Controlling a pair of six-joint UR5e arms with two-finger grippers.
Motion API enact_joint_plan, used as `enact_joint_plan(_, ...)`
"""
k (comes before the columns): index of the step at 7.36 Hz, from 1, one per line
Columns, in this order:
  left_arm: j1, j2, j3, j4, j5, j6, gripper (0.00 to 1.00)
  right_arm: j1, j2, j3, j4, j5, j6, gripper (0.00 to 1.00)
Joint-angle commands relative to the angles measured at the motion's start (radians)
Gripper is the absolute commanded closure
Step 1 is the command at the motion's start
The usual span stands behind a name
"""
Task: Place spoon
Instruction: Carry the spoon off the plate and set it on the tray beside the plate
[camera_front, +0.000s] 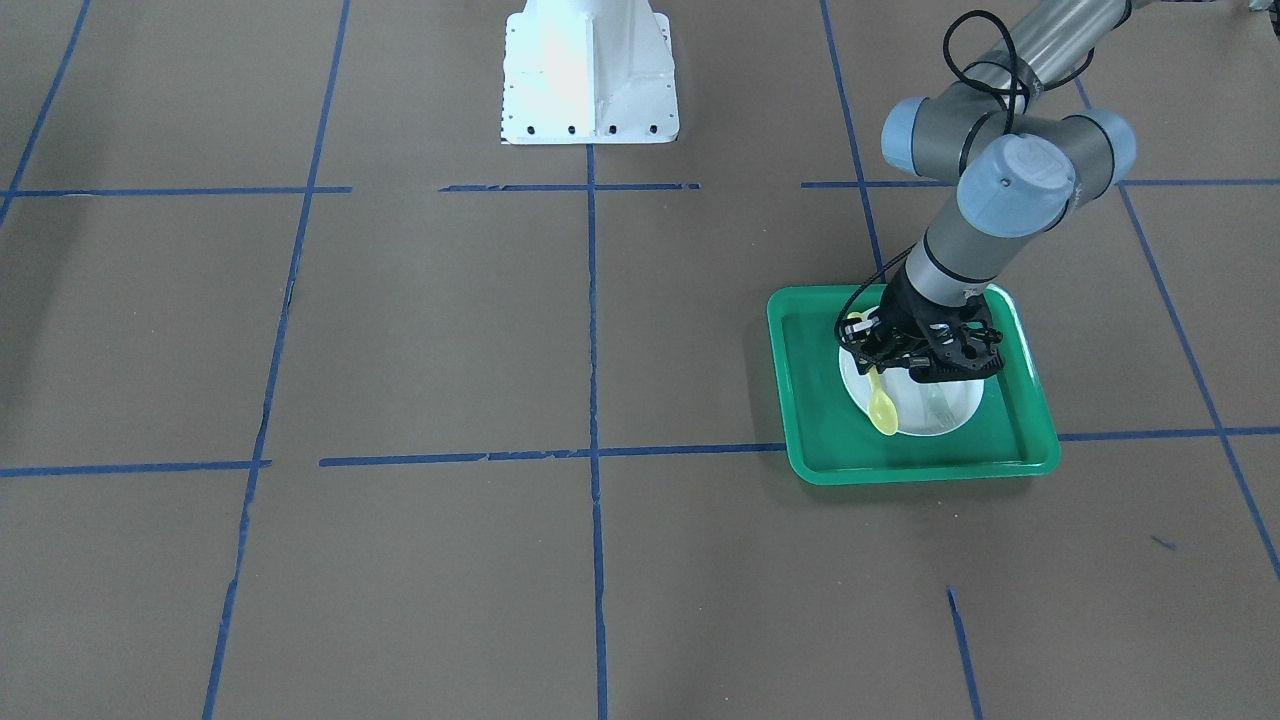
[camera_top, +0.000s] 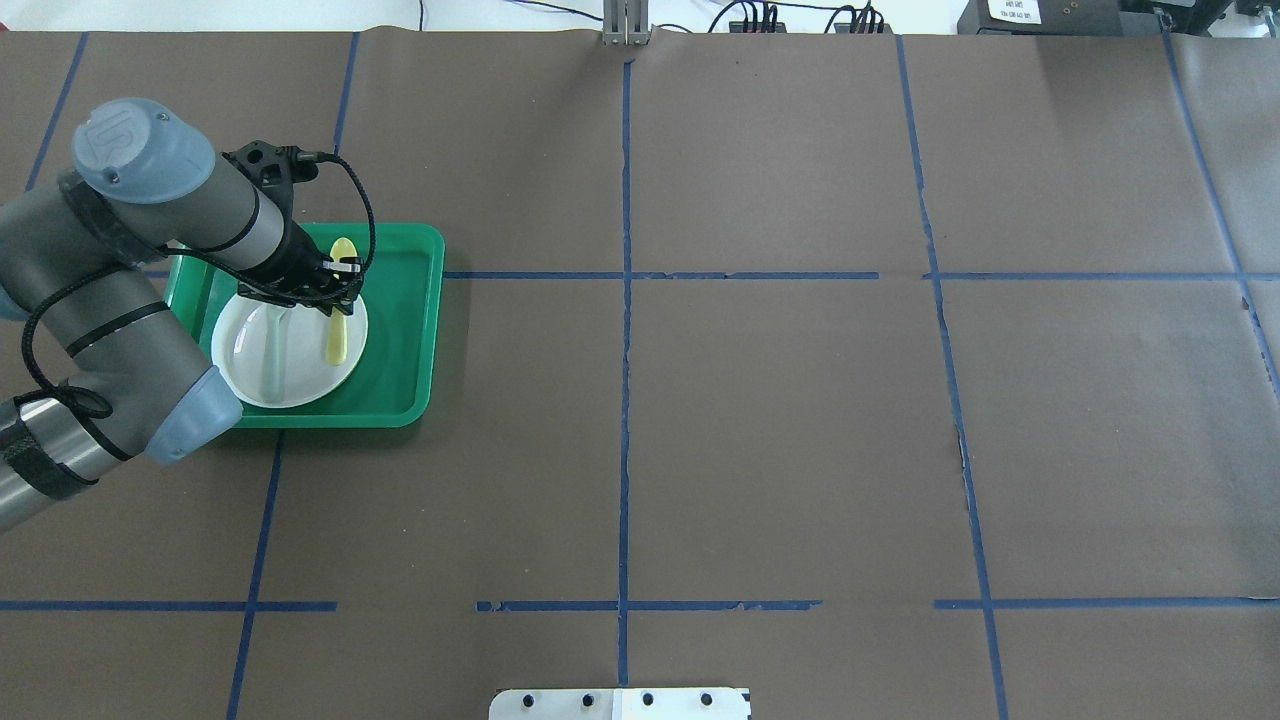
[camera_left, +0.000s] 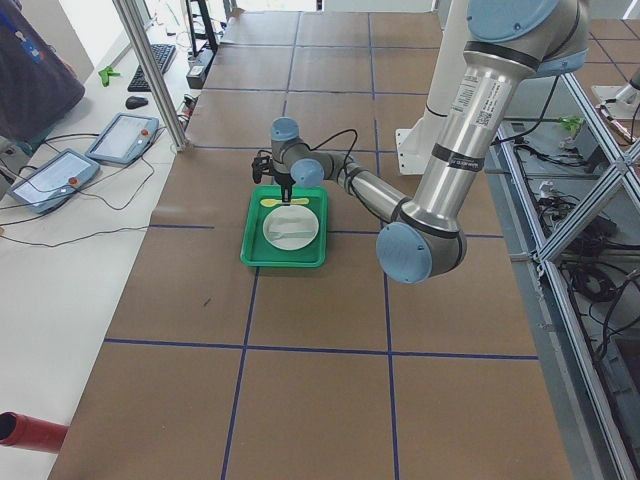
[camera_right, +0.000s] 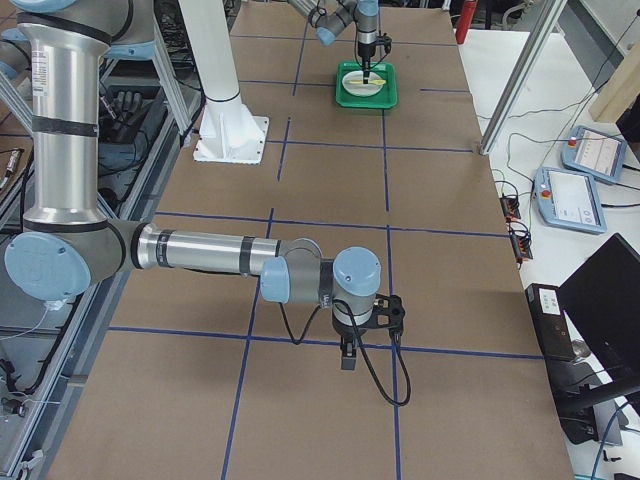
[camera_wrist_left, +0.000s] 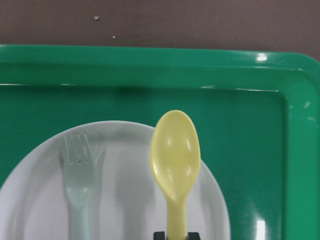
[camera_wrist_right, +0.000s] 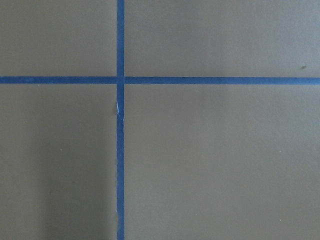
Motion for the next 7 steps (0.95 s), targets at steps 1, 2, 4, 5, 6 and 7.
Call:
enact_joint_plan(1, 0.048, -0.025, 0.013, -0.003, 0.005, -0.046, 1.00, 0.000, 0.000, 0.000, 0.001, 0.000, 0.000, 0.00)
enact_joint_plan(2, 0.073, -0.034, 0.019, -0.003, 0.007, -0.057, 1.00, 0.000, 0.001, 0.000, 0.001, 0.000, 0.000, 0.00)
enact_joint_plan(4, 0.087, -0.031, 0.050, -0.047, 0.018, -0.069, 1.00, 0.000, 0.000, 0.000, 0.001, 0.000, 0.000, 0.00)
enact_joint_plan(5, 0.090, -0.031, 0.083, -0.093, 0.034, -0.071, 1.00, 0.000, 0.000, 0.000, -0.001, 0.000, 0.000, 0.00)
enact_joint_plan(6, 0.090, -0.031, 0.108, -0.133, 0.035, -0.069, 1.00, 0.000, 0.000, 0.000, 0.001, 0.000, 0.000, 0.00)
enact_joint_plan(7, 0.090, -0.031, 0.108, -0.138, 0.035, -0.068, 1.00, 0.000, 0.000, 0.000, 0.001, 0.000, 0.000, 0.00)
